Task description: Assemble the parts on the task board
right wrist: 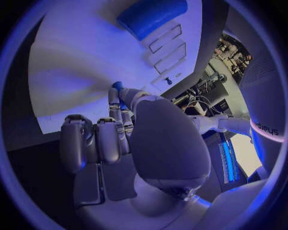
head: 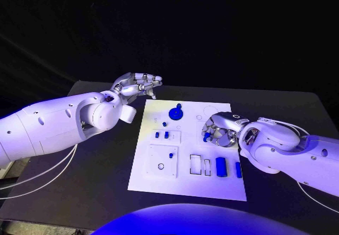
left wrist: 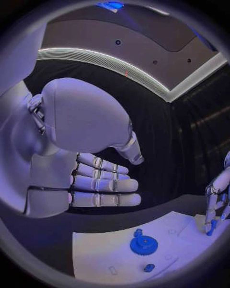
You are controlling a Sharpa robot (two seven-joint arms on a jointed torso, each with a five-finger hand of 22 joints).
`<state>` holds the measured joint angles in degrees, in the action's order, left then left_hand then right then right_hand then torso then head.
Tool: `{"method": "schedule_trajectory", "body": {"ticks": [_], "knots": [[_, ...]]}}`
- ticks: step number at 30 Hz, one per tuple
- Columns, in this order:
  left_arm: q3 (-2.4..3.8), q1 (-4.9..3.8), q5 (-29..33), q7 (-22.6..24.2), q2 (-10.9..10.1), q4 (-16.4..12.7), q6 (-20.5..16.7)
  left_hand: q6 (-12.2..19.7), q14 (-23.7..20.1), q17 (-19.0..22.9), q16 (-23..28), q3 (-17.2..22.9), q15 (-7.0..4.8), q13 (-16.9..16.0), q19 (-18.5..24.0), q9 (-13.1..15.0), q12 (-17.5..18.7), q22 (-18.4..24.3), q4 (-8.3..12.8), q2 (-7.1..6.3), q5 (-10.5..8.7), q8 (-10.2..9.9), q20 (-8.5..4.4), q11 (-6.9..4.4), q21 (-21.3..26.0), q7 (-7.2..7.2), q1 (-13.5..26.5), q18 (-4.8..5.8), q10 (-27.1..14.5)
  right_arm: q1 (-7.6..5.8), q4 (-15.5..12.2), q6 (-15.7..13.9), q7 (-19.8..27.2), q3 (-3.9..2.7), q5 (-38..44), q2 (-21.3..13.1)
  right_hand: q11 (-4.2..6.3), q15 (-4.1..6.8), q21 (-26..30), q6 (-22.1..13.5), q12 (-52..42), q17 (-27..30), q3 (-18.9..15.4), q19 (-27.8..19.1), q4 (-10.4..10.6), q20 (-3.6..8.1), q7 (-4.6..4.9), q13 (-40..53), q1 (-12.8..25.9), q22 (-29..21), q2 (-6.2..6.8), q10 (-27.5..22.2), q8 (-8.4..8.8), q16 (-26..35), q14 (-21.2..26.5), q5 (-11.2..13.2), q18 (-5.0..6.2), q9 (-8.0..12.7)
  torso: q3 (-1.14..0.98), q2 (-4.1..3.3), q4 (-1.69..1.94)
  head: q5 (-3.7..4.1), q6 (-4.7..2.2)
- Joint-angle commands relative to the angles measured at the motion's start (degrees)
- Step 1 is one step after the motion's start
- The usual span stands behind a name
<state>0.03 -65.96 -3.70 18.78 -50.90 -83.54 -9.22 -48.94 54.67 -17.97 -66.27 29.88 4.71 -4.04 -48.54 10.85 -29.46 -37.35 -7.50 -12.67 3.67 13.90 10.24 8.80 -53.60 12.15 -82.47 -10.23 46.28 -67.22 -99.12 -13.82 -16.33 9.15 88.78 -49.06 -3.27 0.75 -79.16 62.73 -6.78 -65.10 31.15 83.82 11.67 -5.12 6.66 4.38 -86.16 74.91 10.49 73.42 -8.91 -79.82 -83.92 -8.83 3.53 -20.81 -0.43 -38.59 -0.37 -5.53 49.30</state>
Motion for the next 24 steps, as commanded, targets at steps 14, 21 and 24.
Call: {"method": "schedule_trajectory", "body": {"ticks": [14,21,24], "knots": [[-0.01,-0.06,-0.13,0.04,0.20,0.23,1.16,0.25,-0.41,0.06,0.13,-0.27,0.10,0.05,-0.23,0.05,-0.14,0.05,-0.12,0.04,0.05,0.34,0.09,0.18,0.32,0.07,0.29,-0.30,-0.39,-2.78,-7.56,-6.88,1.59,-0.74,-2.61,-0.18,0.06,0.34,-0.06,-0.31,1.02,0.15,2.59,0.46,-2.22,0.12,0.35,0.18,3.35,9.65,0.36,0.67,-3.67,-0.18,-1.32,-0.08,-0.91,-4.61,-0.04,-0.01,-0.11,-0.66,-0.34],[-0.02,-0.05,-0.15,-0.10,0.62,0.40,1.53,0.26,-0.43,0.06,0.13,-0.30,0.10,0.05,-0.26,0.06,-0.17,0.09,-0.12,0.08,0.05,0.38,0.10,0.18,0.38,0.07,0.27,-0.30,-0.46,-0.45,-7.87,-6.87,3.74,-0.54,-2.16,5.60,0.01,0.30,0.46,-0.59,1.28,0.36,2.99,0.19,-2.57,0.10,0.39,0.16,3.86,9.43,0.39,0.55,-3.80,-0.10,-1.28,-0.07,-0.79,-4.87,0.02,0.04,-0.03,-1.07,-0.12],[-0.02,-0.05,-0.16,-0.17,0.77,0.45,1.59,0.26,-0.43,0.06,0.13,-0.30,0.10,0.05,-0.26,0.06,-0.17,0.09,-0.12,0.08,0.05,0.38,0.10,0.18,0.38,0.07,0.27,-0.30,-0.46,1.03,-7.25,-6.65,4.50,-0.40,-1.46,7.77,-0.01,0.29,0.54,-0.65,1.33,0.40,3.08,0.15,-2.65,0.09,0.41,0.16,3.94,9.39,0.37,0.52,-3.82,-0.09,-1.27,-0.07,-0.77,-4.92,0.03,0.02,0.02,-1.28,-0.10]]}}
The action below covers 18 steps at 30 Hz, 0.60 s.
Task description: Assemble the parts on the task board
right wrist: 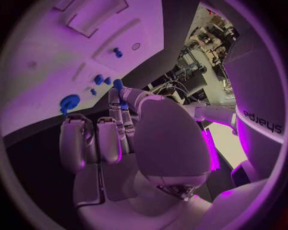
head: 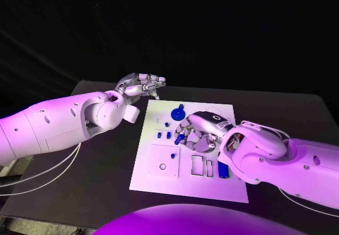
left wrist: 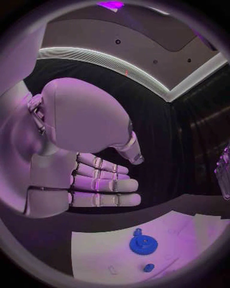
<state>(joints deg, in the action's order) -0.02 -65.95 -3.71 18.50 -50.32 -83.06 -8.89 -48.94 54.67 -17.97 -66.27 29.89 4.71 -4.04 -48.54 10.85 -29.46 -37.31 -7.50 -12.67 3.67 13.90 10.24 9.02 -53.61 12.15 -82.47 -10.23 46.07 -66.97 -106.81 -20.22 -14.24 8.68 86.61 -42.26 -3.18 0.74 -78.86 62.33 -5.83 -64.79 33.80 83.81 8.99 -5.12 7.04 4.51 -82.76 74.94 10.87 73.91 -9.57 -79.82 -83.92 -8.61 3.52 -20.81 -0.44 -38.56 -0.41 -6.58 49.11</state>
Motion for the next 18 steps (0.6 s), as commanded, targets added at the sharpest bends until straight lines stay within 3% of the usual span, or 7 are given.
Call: {"method": "schedule_trajectory", "body": {"ticks": [1,10,18], "knots": [[0.03,-0.06,-0.15,0.10,0.24,-0.03,1.28,0.26,-0.43,0.06,0.13,-0.31,0.10,0.05,-0.26,0.06,-0.17,0.05,-0.12,0.08,0.05,0.38,0.10,-0.04,0.39,0.07,0.27,-0.31,-0.24,1.18,0.67,-0.14,2.61,0.13,0.88,1.51,-0.10,0.30,0.24,-0.24,0.38,0.10,0.43,0.16,0.02,0.10,0.03,0.03,0.53,9.36,-0.01,0.03,-3.16,-0.09,-1.27,-0.30,-0.77,-4.91,0.05,-0.04,0.07,-0.34,0.12],[0.03,-0.06,-0.16,0.05,0.50,-0.03,1.38,0.28,-0.46,0.06,0.14,-0.36,0.11,0.04,-0.28,0.06,-0.19,0.08,-0.13,0.09,0.05,0.41,0.11,-0.04,0.44,0.07,0.28,-0.31,-0.31,4.35,3.42,1.63,3.77,0.72,2.00,4.90,-0.12,0.28,0.43,-0.36,0.48,0.18,0.62,0.06,-0.18,0.08,0.07,0.03,0.72,9.28,-0.03,0.01,-3.22,-0.05,-1.25,-0.28,-0.73,-5.03,0.07,-0.02,0.00,-1.11,0.50],[0.03,-0.07,-0.16,0.01,0.59,-0.04,1.47,0.28,-0.46,0.06,0.14,-0.36,0.11,0.04,-0.28,0.06,-0.19,0.08,-0.13,0.09,0.05,0.41,0.11,-0.04,0.44,0.07,0.28,-0.31,-0.31,5.80,5.09,2.84,3.66,0.94,2.84,6.08,-0.12,0.28,0.43,-0.36,0.48,0.18,0.62,0.06,-0.18,0.08,0.07,0.03,0.72,9.28,-0.03,0.01,-3.22,-0.05,-1.25,-0.28,-0.73,-5.03,0.00,-0.05,0.02,-1.33,0.68]]}}
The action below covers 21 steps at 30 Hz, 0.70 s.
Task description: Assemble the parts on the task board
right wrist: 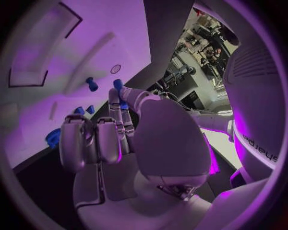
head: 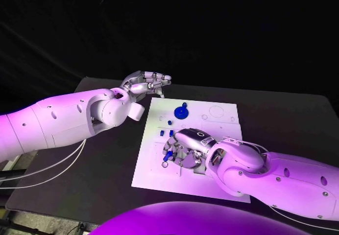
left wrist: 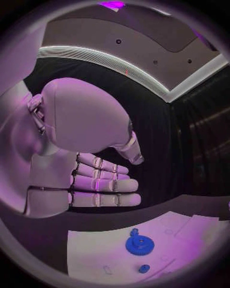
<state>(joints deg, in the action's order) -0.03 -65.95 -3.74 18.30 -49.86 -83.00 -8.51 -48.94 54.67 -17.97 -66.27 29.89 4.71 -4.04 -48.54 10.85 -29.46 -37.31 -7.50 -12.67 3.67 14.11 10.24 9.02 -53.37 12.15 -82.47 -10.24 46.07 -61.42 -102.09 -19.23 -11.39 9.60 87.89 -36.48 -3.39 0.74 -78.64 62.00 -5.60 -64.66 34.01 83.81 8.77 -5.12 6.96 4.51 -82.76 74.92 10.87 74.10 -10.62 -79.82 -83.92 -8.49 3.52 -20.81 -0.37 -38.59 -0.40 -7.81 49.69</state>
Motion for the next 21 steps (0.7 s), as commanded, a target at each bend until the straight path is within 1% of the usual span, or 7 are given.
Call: {"method": "schedule_trajectory", "body": {"ticks": [1,12,21], "knots": [[0.03,-0.06,-0.14,0.21,0.13,-0.10,1.10,0.28,-0.46,0.06,0.13,-0.36,0.11,0.04,-0.28,0.06,-0.19,0.09,-0.13,0.09,0.05,0.20,0.11,-0.03,0.20,0.07,0.28,-0.30,-0.32,0.32,0.49,1.98,0.77,0.02,1.63,0.41,0.09,0.28,0.20,-0.02,0.24,0.05,0.41,0.06,0.05,0.09,0.15,0.03,0.72,9.30,-0.04,-0.19,-2.17,-0.06,-1.25,-0.40,-0.72,-5.03,-0.07,-0.02,0.00,-0.10,0.10],[0.03,-0.06,-0.14,0.17,0.12,-0.11,1.08,0.28,-0.46,0.06,0.13,-0.36,0.11,0.04,-0.28,0.06,-0.19,0.09,-0.13,0.09,0.05,0.20,0.11,-0.03,0.20,0.07,0.28,-0.30,-0.32,0.86,1.13,3.14,0.67,0.12,1.93,1.10,0.06,0.27,0.27,-0.08,0.28,0.02,0.51,0.03,-0.07,0.07,0.16,0.05,0.91,9.28,-0.07,-0.14,-2.24,-0.07,-1.25,-0.37,-0.71,-5.13,-0.04,-0.01,0.02,-0.25,0.31],[0.03,-0.06,-0.15,0.15,0.11,-0.10,1.05,0.28,-0.46,0.06,0.13,-0.36,0.11,0.04,-0.28,0.06,-0.19,0.09,-0.13,0.09,0.05,0.20,0.11,-0.03,0.20,0.07,0.28,-0.30,-0.32,0.98,1.28,4.37,0.37,0.16,2.22,1.31,0.06,0.26,0.19,-0.10,0.30,0.01,0.55,0.08,-0.15,0.07,0.17,0.06,1.01,9.33,-0.08,-0.11,-2.29,-0.08,-1.26,-0.36,-0.73,-5.19,-0.04,0.00,0.01,-0.27,0.31]]}}
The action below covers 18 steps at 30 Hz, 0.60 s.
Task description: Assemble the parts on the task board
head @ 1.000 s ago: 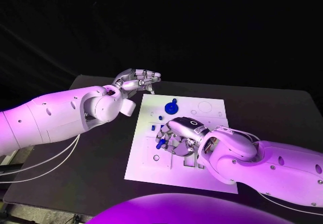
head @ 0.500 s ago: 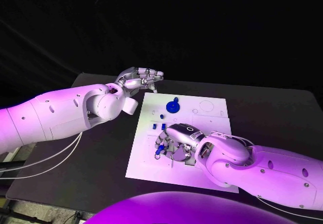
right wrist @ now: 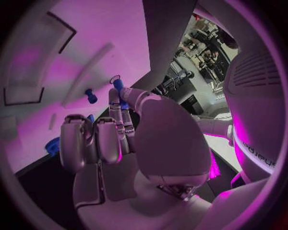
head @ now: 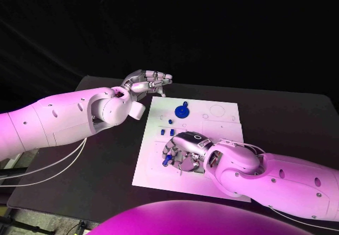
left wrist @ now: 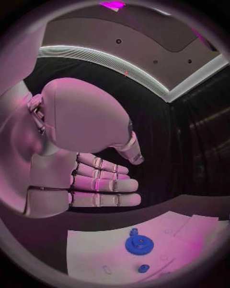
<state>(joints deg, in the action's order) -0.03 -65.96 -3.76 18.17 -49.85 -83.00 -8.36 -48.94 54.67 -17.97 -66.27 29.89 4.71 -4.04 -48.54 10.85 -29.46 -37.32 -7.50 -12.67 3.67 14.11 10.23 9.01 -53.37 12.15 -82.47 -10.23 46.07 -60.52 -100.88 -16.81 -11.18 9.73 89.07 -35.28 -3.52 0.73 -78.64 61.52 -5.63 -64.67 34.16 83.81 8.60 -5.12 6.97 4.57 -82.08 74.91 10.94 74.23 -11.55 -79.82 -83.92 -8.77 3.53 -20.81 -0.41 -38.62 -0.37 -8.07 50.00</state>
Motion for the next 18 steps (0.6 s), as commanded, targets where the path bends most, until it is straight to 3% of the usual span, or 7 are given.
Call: {"method": "schedule_trajectory", "body": {"ticks": [1,18], "knots": [[0.03,-0.06,-0.14,0.28,0.09,-0.10,0.91,0.28,-0.46,0.06,0.14,-0.36,0.11,0.04,-0.27,0.07,-0.19,0.10,-0.13,0.09,0.05,0.20,0.11,-0.03,0.20,0.07,0.28,-0.30,-0.32,0.08,0.12,2.11,-0.04,0.03,1.24,0.15,0.19,0.26,0.19,0.37,0.33,0.02,0.40,0.08,0.02,0.07,0.15,0.00,0.33,9.34,-0.15,-0.23,-1.35,-0.08,-1.26,-0.08,-0.74,-5.19,0.01,0.02,-0.02,0.01,0.00],[0.03,-0.06,-0.16,0.23,0.01,-0.11,0.84,0.30,-0.51,0.07,0.14,-0.44,0.13,0.03,-0.30,0.08,-0.24,0.16,-0.15,0.13,0.05,0.26,0.13,-0.03,0.30,0.06,0.29,-0.31,-0.41,0.60,0.94,3.53,-4.43,0.14,5.35,1.54,0.12,0.20,0.45,-0.01,0.56,0.27,0.53,-0.05,-0.29,0.01,0.21,0.03,1.36,9.26,0.10,-0.27,-1.49,0.01,-1.20,-0.02,-0.68,-5.49,0.03,0.02,0.00,0.01,0.00]]}}
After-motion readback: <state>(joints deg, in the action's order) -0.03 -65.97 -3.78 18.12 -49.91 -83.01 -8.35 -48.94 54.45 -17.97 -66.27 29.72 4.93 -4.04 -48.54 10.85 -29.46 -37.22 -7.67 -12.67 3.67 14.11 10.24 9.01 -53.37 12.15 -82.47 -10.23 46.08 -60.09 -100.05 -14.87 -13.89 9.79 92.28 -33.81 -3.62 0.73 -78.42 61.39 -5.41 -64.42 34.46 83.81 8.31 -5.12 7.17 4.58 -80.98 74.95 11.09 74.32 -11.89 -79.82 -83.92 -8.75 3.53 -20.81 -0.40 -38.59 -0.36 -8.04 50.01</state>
